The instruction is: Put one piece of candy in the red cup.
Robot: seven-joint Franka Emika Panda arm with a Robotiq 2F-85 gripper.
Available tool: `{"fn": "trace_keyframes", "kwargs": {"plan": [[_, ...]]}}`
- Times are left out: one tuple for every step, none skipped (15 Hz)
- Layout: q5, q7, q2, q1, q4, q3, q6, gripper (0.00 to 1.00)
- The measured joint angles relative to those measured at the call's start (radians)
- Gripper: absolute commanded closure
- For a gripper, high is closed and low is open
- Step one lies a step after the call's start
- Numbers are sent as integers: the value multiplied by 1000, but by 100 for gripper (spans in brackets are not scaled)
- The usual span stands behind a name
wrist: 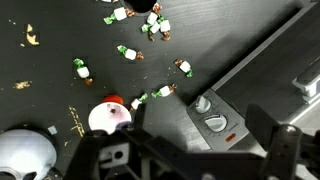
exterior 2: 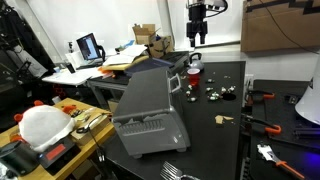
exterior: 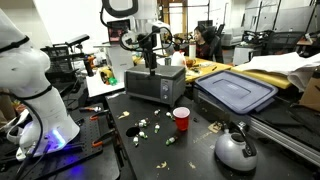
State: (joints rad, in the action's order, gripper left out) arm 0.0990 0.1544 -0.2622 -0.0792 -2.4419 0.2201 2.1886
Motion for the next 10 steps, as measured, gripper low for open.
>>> {"fn": "trace_keyframes", "kwargs": {"plan": [[5,-13,16,-1,-7,-2,20,0],[9,-27,30,-2,-13,-4,38,0],[15,-39,43,-2,-19,-6,51,0],[17,-51,54,-3,-27,-9,68,0],[18,-68,65,-4,-37,-13,93,0],[18,-87,74,-5,-49,-19,124,0],[18,-110,85,-6,-62,-25,159,0],[18,-130,96,-7,-73,-30,187,0],[18,-152,110,-7,-84,-34,215,0],[18,-172,124,-8,-94,-38,241,0]]}}
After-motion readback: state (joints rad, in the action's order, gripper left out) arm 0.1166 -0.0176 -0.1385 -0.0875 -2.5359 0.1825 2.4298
